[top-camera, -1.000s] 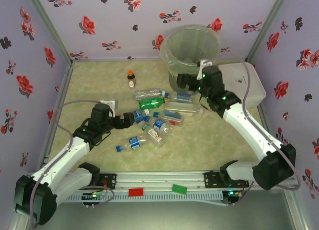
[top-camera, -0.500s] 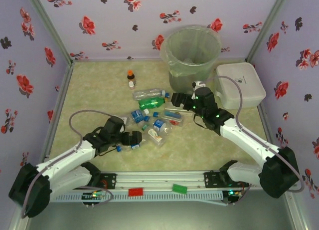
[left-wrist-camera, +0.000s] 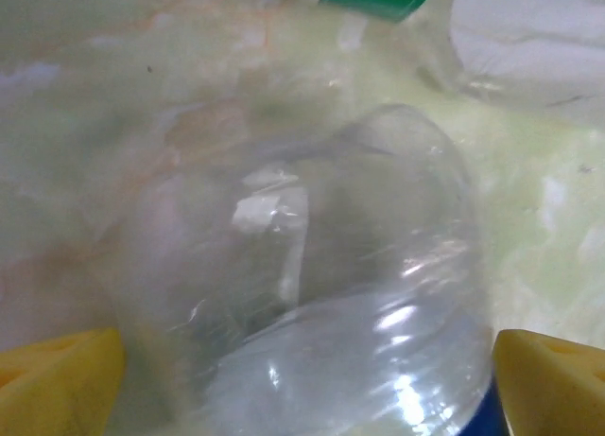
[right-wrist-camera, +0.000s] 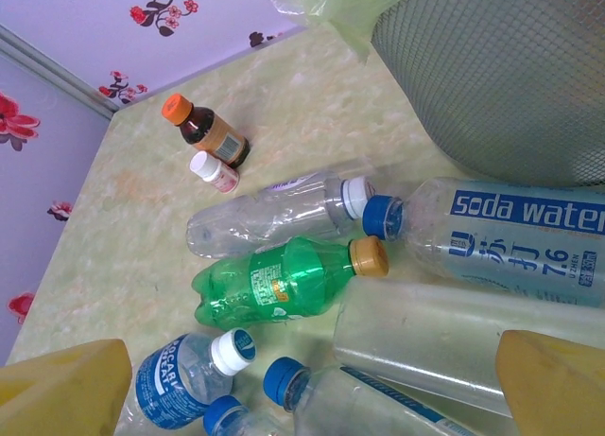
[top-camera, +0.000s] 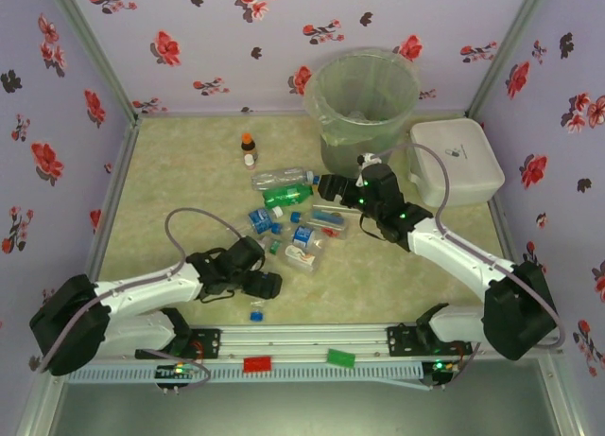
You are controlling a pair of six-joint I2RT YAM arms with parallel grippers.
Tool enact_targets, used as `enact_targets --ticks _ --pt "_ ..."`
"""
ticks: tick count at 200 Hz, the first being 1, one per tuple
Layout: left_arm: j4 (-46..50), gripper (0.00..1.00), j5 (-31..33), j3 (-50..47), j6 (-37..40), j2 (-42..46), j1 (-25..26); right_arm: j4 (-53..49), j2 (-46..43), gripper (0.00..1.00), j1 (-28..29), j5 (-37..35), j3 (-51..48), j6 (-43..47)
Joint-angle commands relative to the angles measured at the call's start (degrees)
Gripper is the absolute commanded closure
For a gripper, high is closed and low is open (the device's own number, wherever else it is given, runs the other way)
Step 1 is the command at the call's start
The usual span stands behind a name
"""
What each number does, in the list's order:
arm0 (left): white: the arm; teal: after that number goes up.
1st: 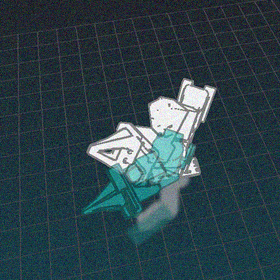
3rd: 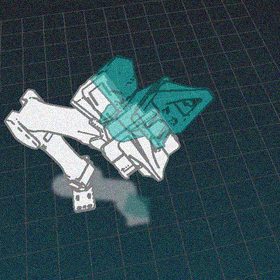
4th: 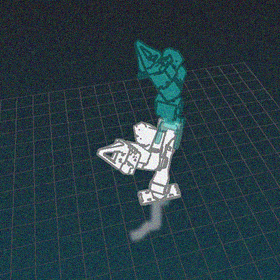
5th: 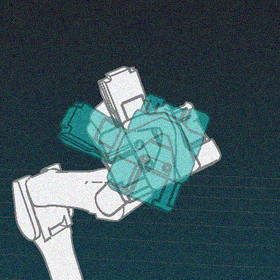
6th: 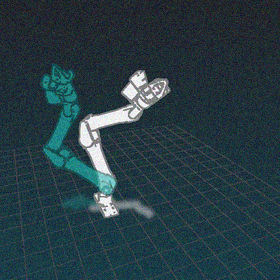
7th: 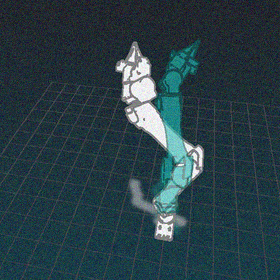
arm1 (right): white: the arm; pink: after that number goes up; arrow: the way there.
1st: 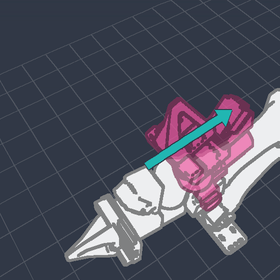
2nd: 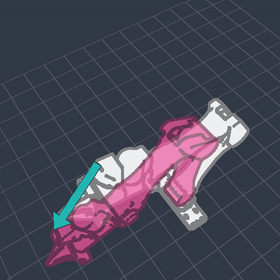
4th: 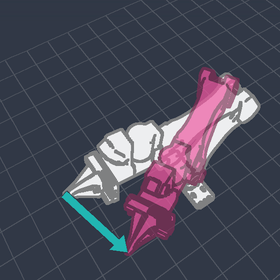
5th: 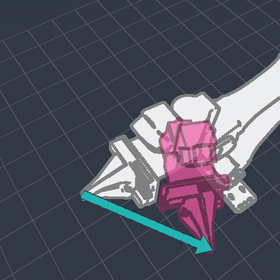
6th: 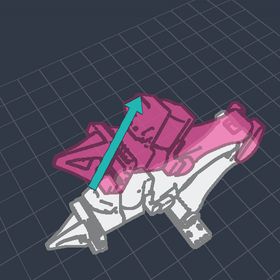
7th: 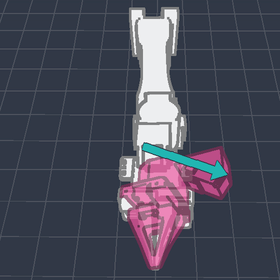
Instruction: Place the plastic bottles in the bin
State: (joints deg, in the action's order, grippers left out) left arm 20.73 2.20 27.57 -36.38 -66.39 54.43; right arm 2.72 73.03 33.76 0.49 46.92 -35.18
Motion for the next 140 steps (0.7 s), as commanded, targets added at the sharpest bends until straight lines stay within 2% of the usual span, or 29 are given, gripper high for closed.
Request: enact_targets --ticks 1,39,56,78,96,140 --pt "2.3 0.00 2.2 1.7 -1.9 -1.4 1.1 1.1 0.2 0.00 0.4 0.6 0.7 -0.5" --pt "0.6 0.08 2.2 1.8 -2.4 -3.8 1.5 0.7 -0.7 0.00 0.4 -0.1 0.0 -0.2" --pt "0.0 0.15 2.3 2.0 -2.6 -4.4 1.6 0.2 -1.1 0.00 0.4 -0.5 -0.1 0.2" --pt "-0.2 0.30 2.5 1.8 -3.5 -4.5 1.6 -0.2 -1.9 0.00 0.4 -1.5 -0.6 0.6" --pt "-0.3 0.42 3.3 1.2 -4.9 -3.3 1.6 0.2 -2.3 0.00 0.4 -1.8 -1.0 0.7" --pt "2.3 0.52 9.4 1.1 -8.3 4.0 1.5 1.6 -2.1 0.00 0.4 -2.0 -1.7 0.2"
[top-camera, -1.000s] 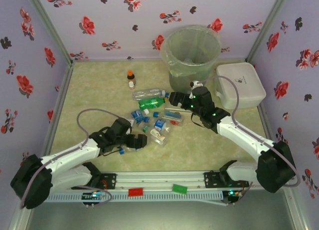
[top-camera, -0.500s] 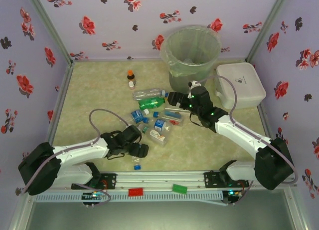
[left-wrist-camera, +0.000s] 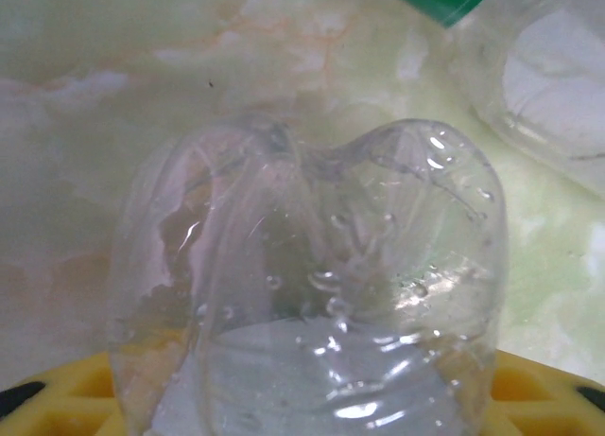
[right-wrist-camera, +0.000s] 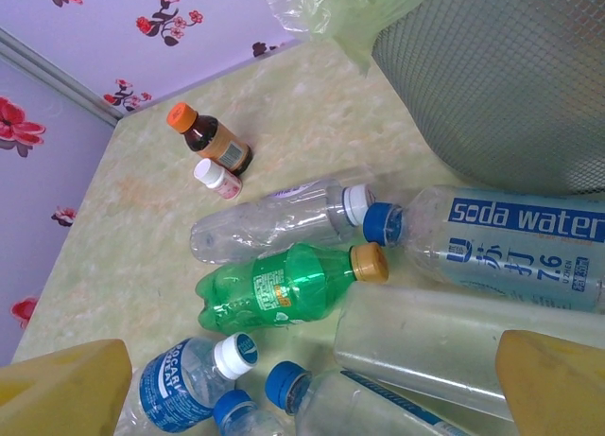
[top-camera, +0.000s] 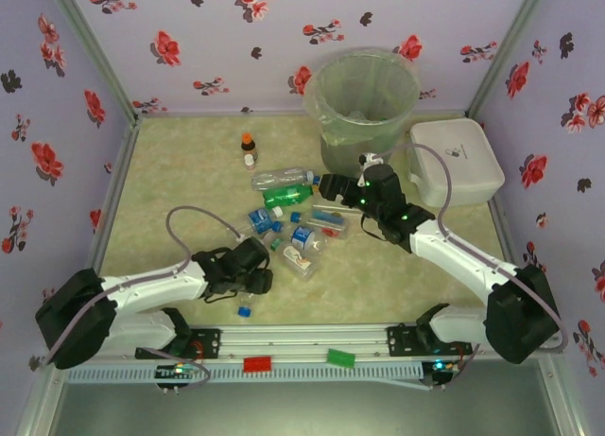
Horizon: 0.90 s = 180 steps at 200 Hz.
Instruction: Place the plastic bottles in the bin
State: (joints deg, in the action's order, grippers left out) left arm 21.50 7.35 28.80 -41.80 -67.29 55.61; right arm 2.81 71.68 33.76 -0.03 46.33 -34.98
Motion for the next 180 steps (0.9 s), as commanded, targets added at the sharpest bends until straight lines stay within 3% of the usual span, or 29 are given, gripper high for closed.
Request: enact_targets --ticks 1,34,71,93,124,180 --pt "1.6 0.52 4.4 -0.1 -3.0 5.2 0.2 1.6 -0.8 0.00 0.4 -1.4 -1.1 0.0" --pt "1.1 0.55 9.1 2.5 -3.3 12.1 -2.4 2.6 -0.1 0.00 0.4 -2.3 -1.7 -0.7" --pt "-14.2 0.56 8.1 5.1 0.6 14.8 -8.8 2.7 -1.1 0.00 0.3 -3.9 -3.1 -0.2" --pt "-22.2 0.58 4.2 11.3 7.3 9.8 -12.7 0.6 -2.8 0.00 0.3 -5.7 -3.7 1.2" --pt "-29.2 0.58 0.2 24.5 17.8 -1.3 -14.0 -0.3 -6.2 0.00 0.3 -8.9 -6.7 1.6" --pt "-30.5 0.59 -9.9 52.8 26.3 -22.7 -15.8 0.9 -9.4 0.00 0.3 -8.8 -10.9 -0.1"
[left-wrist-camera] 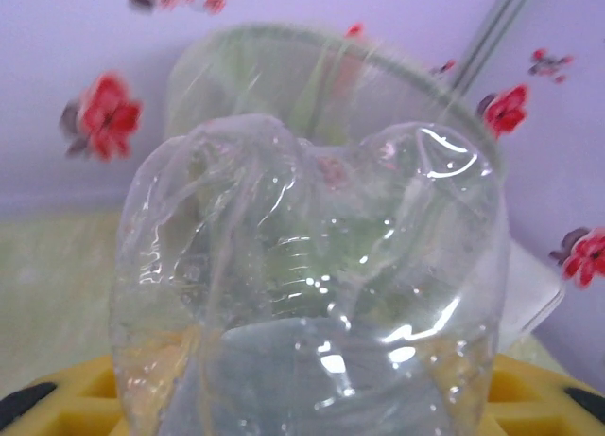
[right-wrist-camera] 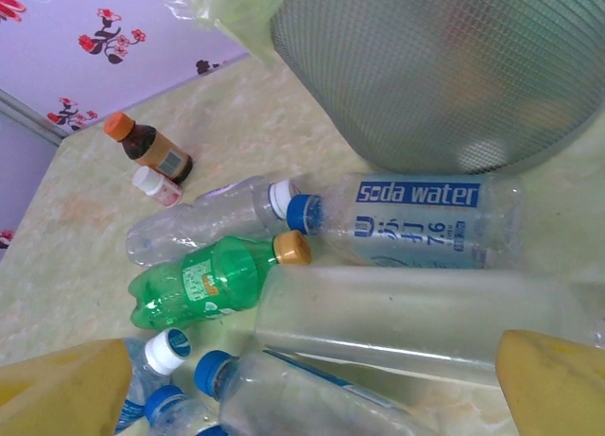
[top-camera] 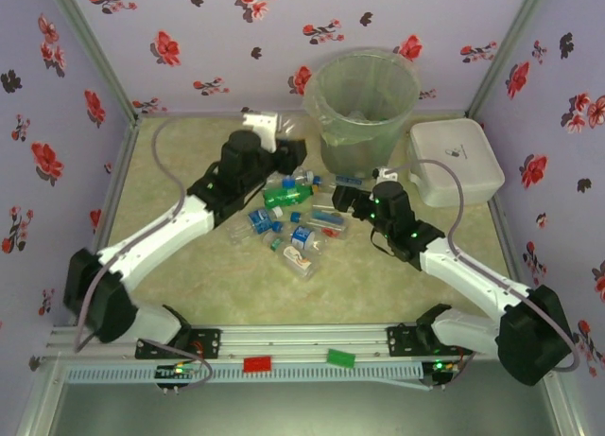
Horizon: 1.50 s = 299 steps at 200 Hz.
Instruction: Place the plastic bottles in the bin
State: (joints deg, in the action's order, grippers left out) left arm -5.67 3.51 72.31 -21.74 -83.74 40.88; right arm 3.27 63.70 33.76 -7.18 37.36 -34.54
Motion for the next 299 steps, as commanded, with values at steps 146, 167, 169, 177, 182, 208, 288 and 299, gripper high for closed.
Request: enact_targets --ticks 146,167,169,177,182,208,288,299 --pt "-30.0 0.60 -16.4 57.3 -3.3 -51.6 -3.1 1.7 -1.8 0.01 0.3 0.7 -4.8 -1.8" --pt "-27.5 0.56 -16.5 61.6 -3.4 -55.2 -3.2 1.5 -2.5 0.00 0.3 0.8 -4.9 -1.9" --pt "-27.5 0.55 -16.5 61.8 -3.3 -55.4 -3.2 1.4 -2.5 0.01 0.3 0.7 -4.9 -1.9" --pt "-27.1 0.54 -16.5 61.9 -3.2 -55.8 -3.2 1.2 -2.7 0.00 0.3 0.6 -4.9 -1.9" --pt "-27.0 0.52 -16.5 61.9 -3.0 -55.9 -3.1 1.1 -2.6 0.00 0.3 0.5 -5.0 -1.8" --pt "-25.9 0.17 -16.5 61.2 -2.1 -55.0 -3.2 0.4 -3.3 0.00 0.3 0.2 -5.0 -1.5" --pt "-27.8 0.00 -16.3 42.0 4.5 -36.1 -4.3 4.1 -1.0 0.00 0.3 2.6 -4.8 -0.6" --pt "-28.3 0.00 -15.0 36.8 3.9 -31.7 -4.8 5.5 0.3 0.00 0.3 4.0 -4.8 -0.5"
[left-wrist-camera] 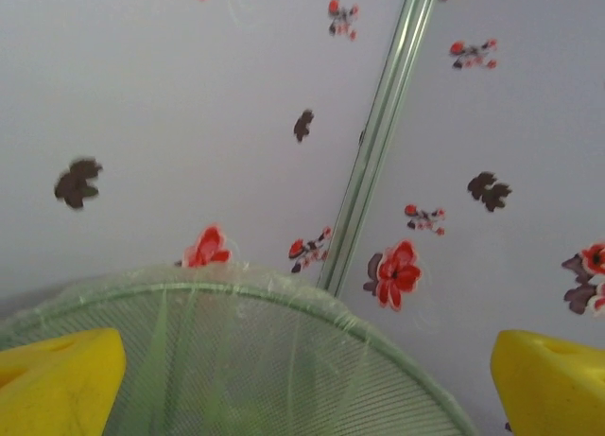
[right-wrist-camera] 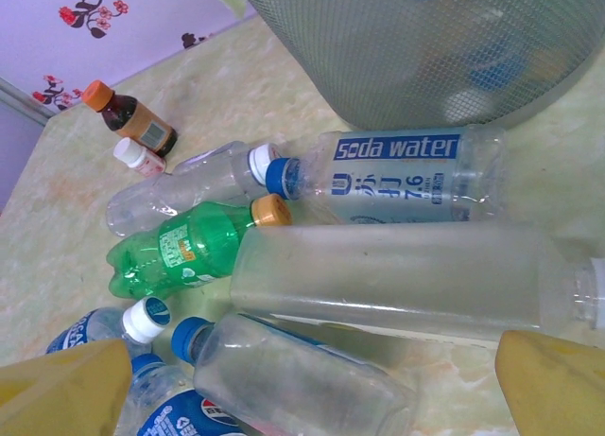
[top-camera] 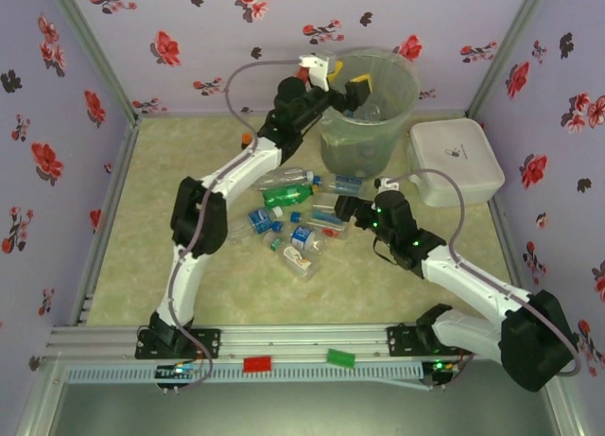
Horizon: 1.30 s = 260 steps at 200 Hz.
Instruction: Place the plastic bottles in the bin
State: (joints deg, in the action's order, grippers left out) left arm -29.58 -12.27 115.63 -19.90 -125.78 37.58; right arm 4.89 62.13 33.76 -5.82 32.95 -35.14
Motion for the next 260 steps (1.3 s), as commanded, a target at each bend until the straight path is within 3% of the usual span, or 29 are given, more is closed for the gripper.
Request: enact_targets --ticks 1,58,97,162,218,260 --pt "-4.5 0.00 1.0 -7.1 2.0 10.7 -1.6 4.0 2.0 0.00 0.3 2.9 -0.4 0.1" --pt "-17.9 0.00 9.2 -46.7 -4.5 33.0 -5.4 9.1 10.1 0.01 2.0 14.1 1.5 1.1" --pt "-12.4 0.00 15.5 -64.6 -2.8 45.7 -6.0 1.0 15.4 0.08 8.4 17.3 8.4 6.0" --pt "1.2 0.00 25.7 -82.2 -7.5 61.8 -7.7 -17.2 22.6 0.16 17.2 15.5 19.2 12.6" --pt "5.4 0.00 27.9 -90.1 -11.2 68.4 -10.2 -26.9 28.7 0.17 21.2 15.6 25.1 16.9" --pt "3.9 0.00 28.0 -92.9 -13.5 68.5 -12.1 -32.5 34.3 0.21 25.2 6.2 30.5 20.8"
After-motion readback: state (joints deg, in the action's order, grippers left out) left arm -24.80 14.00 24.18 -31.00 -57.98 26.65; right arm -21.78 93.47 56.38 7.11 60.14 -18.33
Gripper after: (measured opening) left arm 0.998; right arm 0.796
